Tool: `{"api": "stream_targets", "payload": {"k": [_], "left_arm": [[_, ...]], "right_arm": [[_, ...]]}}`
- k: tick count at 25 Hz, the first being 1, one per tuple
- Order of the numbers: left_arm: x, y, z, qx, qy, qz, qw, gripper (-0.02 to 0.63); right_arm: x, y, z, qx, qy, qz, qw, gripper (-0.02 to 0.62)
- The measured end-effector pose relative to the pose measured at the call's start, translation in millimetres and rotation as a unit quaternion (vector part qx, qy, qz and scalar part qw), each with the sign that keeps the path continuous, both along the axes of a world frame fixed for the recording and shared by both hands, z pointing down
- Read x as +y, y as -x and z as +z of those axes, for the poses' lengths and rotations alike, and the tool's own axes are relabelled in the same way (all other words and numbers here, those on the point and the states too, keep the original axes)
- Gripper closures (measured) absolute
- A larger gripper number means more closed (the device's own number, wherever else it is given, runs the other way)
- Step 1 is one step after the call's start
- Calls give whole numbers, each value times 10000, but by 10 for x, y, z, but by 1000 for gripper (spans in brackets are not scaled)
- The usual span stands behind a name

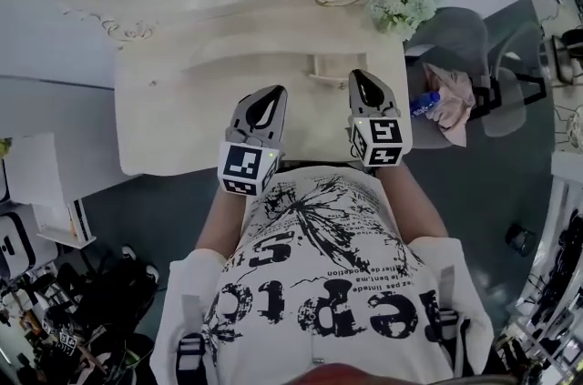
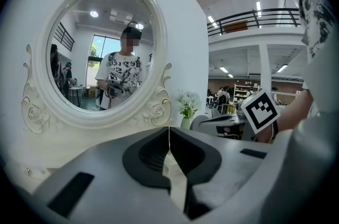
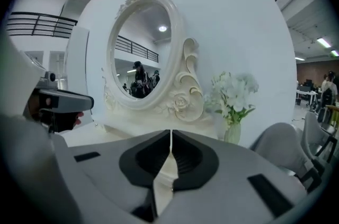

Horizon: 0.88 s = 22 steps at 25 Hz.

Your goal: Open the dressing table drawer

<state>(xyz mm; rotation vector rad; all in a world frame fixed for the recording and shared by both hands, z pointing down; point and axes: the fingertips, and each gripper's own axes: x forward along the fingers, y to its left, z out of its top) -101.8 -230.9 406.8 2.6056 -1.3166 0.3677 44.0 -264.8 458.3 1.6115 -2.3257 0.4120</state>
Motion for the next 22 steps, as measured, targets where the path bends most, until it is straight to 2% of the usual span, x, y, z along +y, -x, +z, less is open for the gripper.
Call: {"api": "stream_targets", "payload": {"k": [4, 9, 22], "left_arm": [[-60, 11, -202, 2, -251, -35, 9997, 586], [-135, 61, -401, 28, -505, -154, 9986, 586], [-139, 100, -485, -3, -562, -236, 9981, 586]], "right_arm": [[-5, -52, -386, -314, -536, -11, 9981, 578], [-4, -77, -702, -511, -946, -45, 9942, 578], [15, -14, -757, -540, -943, -161, 9939, 578]]}}
